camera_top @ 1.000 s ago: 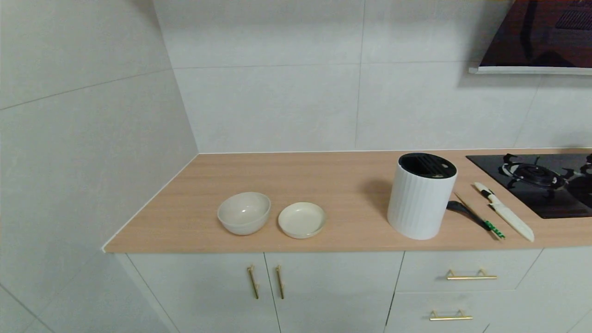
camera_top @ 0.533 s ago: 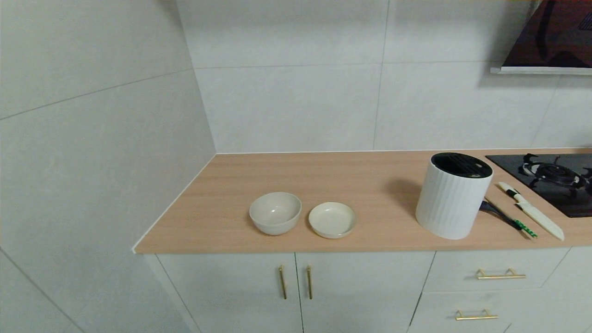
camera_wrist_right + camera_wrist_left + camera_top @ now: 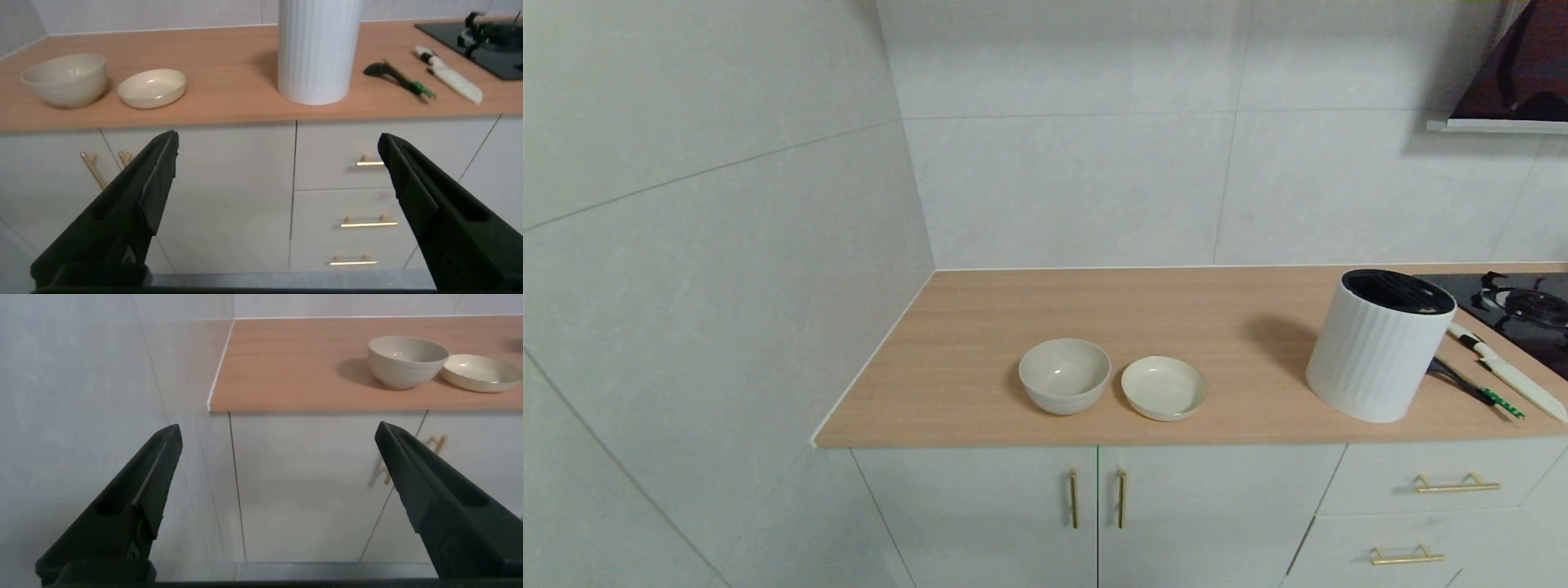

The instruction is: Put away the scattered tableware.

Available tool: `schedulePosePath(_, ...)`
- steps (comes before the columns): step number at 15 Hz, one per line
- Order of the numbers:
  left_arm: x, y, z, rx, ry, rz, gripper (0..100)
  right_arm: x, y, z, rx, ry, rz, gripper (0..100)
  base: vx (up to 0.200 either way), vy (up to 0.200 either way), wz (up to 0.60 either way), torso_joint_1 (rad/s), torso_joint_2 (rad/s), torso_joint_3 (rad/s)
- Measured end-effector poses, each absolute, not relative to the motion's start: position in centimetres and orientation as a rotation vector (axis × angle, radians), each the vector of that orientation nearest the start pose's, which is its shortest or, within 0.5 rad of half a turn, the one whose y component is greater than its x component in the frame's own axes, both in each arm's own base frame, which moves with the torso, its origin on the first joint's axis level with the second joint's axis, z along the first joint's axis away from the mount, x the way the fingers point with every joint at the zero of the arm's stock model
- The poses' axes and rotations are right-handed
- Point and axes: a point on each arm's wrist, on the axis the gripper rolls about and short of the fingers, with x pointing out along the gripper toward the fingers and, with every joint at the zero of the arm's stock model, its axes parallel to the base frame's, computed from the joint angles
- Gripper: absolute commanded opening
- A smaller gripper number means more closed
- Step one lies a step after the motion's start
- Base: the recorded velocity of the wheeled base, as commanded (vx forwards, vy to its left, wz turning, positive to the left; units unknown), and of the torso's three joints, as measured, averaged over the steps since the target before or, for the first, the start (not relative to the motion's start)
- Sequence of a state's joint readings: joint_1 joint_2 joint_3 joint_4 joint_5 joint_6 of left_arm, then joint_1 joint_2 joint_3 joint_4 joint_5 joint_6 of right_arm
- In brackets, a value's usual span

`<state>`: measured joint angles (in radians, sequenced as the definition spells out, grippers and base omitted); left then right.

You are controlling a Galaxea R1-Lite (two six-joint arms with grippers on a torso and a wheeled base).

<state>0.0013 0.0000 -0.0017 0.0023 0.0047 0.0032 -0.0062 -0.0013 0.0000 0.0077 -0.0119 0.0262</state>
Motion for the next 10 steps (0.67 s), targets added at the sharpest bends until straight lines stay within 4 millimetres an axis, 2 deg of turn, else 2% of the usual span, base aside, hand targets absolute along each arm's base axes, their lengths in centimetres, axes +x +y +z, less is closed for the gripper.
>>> schedulePosePath(10,-2.29,0.01,7.58,0.002,0.000,0.006,100,-2.29,-0.01,7.47,0.027,0.006,-0.018,100,0.000,0.000,0.00,0.000,0.00,0.000)
